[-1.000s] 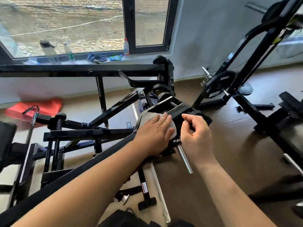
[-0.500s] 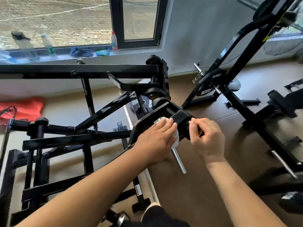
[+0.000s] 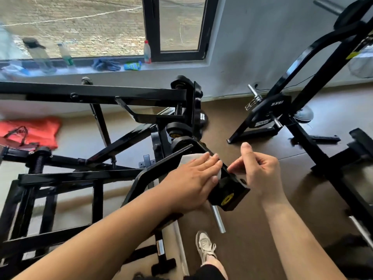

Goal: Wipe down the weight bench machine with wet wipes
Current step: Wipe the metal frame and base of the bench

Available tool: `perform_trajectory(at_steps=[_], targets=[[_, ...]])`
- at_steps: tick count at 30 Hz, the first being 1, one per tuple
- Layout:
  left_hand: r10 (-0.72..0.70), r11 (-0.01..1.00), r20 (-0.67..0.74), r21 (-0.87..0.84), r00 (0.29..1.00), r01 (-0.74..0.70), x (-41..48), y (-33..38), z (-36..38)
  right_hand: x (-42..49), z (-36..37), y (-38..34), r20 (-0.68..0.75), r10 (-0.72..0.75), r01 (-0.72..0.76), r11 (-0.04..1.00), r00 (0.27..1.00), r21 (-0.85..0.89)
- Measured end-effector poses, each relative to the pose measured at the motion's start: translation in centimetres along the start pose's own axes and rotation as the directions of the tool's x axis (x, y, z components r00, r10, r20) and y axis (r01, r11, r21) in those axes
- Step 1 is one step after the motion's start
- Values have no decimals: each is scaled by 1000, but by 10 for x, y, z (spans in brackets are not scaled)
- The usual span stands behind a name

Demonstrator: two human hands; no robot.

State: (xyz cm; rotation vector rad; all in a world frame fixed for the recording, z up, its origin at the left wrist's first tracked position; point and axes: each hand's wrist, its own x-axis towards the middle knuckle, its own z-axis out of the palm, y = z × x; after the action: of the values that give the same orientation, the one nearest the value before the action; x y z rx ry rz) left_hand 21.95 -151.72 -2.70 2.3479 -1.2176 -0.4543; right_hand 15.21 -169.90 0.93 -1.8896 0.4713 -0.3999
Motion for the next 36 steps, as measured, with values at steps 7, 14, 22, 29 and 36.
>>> perform_trajectory(at_steps=[7, 14, 22, 29, 36], targets=[[-158, 977, 37, -142, 987, 162, 46, 4, -9, 72, -11, 39, 432, 110, -163, 983, 895, 87], [-464, 859, -130, -308, 876, 409, 19, 25, -1, 85, 3, 42, 609, 124, -169, 985, 783, 17], [-595, 803, -339, -291, 729, 520, 4, 28, 11, 84, 22, 28, 680, 45, 10, 997, 732, -77], [-603, 798, -419, -303, 679, 521, 7, 29, 10, 89, -6, 14, 500, -49, 13, 997, 864, 76], [-627, 775, -453, -282, 634, 565, 24, 33, 23, 95, -6, 63, 504, -149, 303, 923, 851, -238]])
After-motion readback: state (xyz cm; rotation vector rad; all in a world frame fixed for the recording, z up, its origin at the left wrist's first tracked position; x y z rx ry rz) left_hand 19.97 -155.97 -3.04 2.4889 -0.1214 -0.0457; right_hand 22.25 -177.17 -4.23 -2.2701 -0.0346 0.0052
